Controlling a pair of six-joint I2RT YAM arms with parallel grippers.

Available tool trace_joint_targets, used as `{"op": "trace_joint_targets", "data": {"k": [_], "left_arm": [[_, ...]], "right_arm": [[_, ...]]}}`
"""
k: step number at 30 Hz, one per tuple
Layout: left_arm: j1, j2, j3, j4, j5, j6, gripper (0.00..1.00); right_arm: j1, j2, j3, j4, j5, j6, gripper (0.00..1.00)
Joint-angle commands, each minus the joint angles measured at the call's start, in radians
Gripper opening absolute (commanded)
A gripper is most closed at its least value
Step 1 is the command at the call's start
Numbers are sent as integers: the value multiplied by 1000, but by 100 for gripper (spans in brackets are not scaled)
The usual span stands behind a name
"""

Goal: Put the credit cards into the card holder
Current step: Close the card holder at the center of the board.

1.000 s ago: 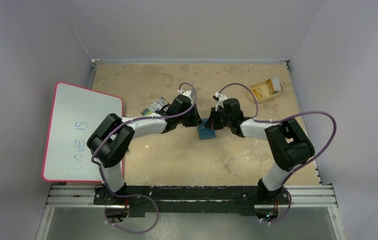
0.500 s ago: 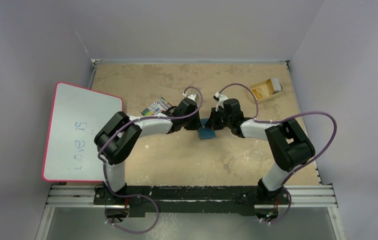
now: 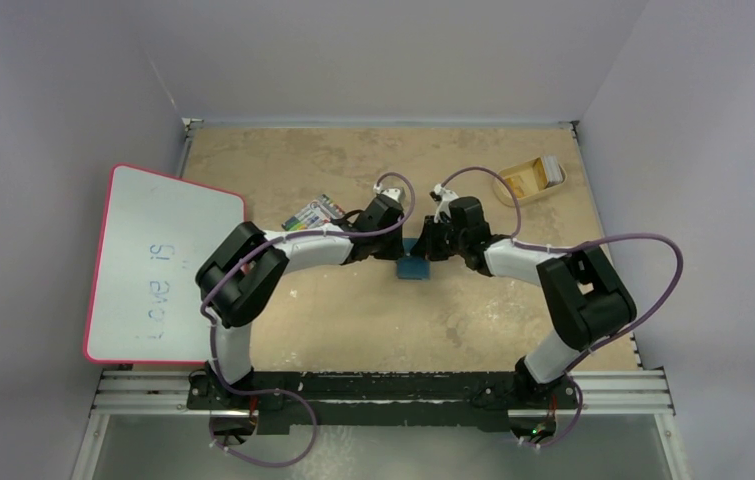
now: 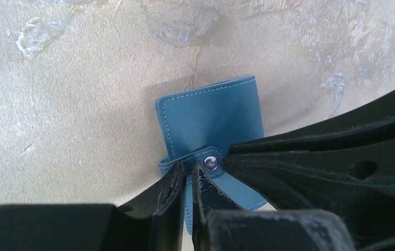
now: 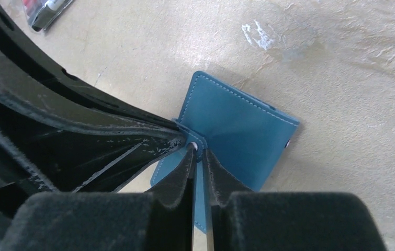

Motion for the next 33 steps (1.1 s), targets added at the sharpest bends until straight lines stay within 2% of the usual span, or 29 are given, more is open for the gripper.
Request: {"op": "trace_joint_targets", "data": {"k": [1, 5, 19, 24, 33], "left_arm": [[-9, 32, 14, -57, -27, 29, 8], [-12, 33, 13, -56, -30, 29, 8], [-18, 30, 13, -43, -24, 26, 7], [-19, 32, 10, -35, -20, 24, 6], [-22, 30, 13, -30, -21, 24, 5]], "right_arm": [[0, -50, 12, -24, -52, 38, 12], [0, -48, 24, -30, -62, 53, 16], [1, -21, 58, -93, -29, 85, 16], [0, -2, 74, -94, -31, 128, 24], [-1, 36, 107, -110, 4, 141, 18]]}}
